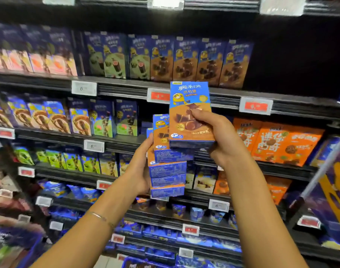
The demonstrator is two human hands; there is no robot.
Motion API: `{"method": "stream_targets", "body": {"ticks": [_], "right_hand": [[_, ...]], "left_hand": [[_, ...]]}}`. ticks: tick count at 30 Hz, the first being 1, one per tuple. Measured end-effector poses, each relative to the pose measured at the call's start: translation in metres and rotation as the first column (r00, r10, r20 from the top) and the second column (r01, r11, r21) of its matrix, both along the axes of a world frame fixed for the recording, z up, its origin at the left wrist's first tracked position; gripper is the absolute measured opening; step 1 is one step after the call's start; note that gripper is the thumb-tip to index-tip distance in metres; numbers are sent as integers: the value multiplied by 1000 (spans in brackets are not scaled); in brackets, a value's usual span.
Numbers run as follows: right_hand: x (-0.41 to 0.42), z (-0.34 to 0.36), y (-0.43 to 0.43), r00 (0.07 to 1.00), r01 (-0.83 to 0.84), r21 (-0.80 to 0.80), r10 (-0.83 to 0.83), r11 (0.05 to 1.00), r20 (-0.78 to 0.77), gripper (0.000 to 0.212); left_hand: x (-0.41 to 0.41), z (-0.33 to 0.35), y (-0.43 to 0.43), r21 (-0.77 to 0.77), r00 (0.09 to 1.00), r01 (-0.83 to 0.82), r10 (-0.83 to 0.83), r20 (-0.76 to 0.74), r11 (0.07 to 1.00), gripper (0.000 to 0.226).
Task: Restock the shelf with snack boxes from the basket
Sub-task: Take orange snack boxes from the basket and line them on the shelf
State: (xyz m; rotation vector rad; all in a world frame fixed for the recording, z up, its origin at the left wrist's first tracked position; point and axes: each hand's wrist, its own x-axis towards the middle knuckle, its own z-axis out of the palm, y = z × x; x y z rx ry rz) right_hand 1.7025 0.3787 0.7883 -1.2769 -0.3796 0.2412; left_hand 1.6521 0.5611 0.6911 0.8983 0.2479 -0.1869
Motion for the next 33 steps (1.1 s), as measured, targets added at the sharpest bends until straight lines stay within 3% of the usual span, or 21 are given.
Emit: {"method": "stream_targets", "body": {"ticks": [6,12,17,19,23,29,33], "right_hand": [[34,33,40,980,64,-30,-57,997,191,13],[90,70,84,905,322,-93,-278,942,321,24],[133,82,114,848,443,-59,-397,895,351,15],[144,83,127,816,513,-72,-460,856,350,31],[161,82,142,733,654,-250,-516,714,443,53],[169,85,156,617,773,-364,-483,519,621,48],[174,88,166,591,798,-398,-459,452,664,48]], "left_hand": [[14,9,49,15,999,36,-36,-25,999,61],[28,11,84,44,997,69,-69,-18,997,57],[38,9,101,62,995,95,-92,-46,994,61],[41,9,106,57,993,112,-109,-51,992,62],[48,11,114,90,988,145,-139,-67,985,61],[58,13,121,105,980,191,-183,-82,976,60],[62,14,122,107,979,192,-183,-88,976,60]]}}
